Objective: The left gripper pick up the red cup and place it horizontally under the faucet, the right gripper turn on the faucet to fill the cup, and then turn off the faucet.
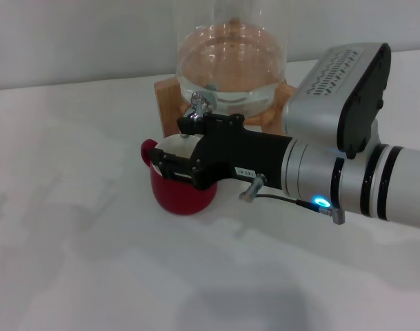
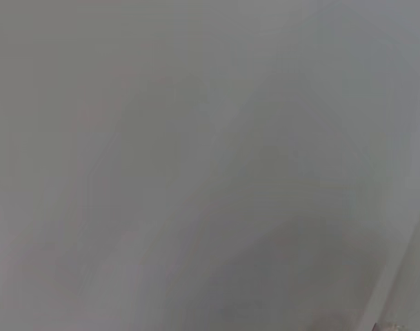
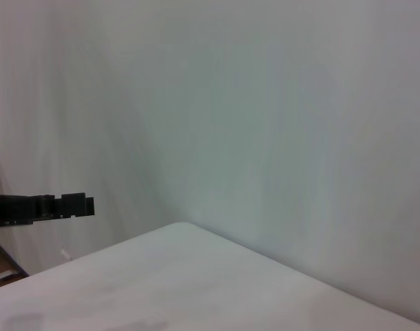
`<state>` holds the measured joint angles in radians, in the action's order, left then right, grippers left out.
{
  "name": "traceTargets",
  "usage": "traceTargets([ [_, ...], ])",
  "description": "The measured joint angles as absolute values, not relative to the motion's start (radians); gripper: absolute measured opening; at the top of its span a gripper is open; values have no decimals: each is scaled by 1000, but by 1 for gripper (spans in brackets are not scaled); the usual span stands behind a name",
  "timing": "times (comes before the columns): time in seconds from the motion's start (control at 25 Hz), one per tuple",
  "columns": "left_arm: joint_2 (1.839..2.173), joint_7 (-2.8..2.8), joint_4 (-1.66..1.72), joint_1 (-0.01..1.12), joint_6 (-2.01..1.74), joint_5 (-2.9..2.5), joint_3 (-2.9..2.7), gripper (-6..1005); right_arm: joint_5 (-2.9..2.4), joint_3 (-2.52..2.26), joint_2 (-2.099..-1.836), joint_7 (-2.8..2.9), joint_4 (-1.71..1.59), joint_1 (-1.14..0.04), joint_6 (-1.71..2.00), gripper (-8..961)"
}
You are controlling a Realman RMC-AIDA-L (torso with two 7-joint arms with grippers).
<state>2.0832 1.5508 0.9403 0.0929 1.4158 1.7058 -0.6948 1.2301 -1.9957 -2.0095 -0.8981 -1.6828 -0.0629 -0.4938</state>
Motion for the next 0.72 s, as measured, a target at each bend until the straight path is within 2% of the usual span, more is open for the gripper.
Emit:
traceTargets([
  [0.72,2083,1551,940,92,1416,1703,-696,865,1230,-1996,-2010,-899,-1681,-60,-491,653],
])
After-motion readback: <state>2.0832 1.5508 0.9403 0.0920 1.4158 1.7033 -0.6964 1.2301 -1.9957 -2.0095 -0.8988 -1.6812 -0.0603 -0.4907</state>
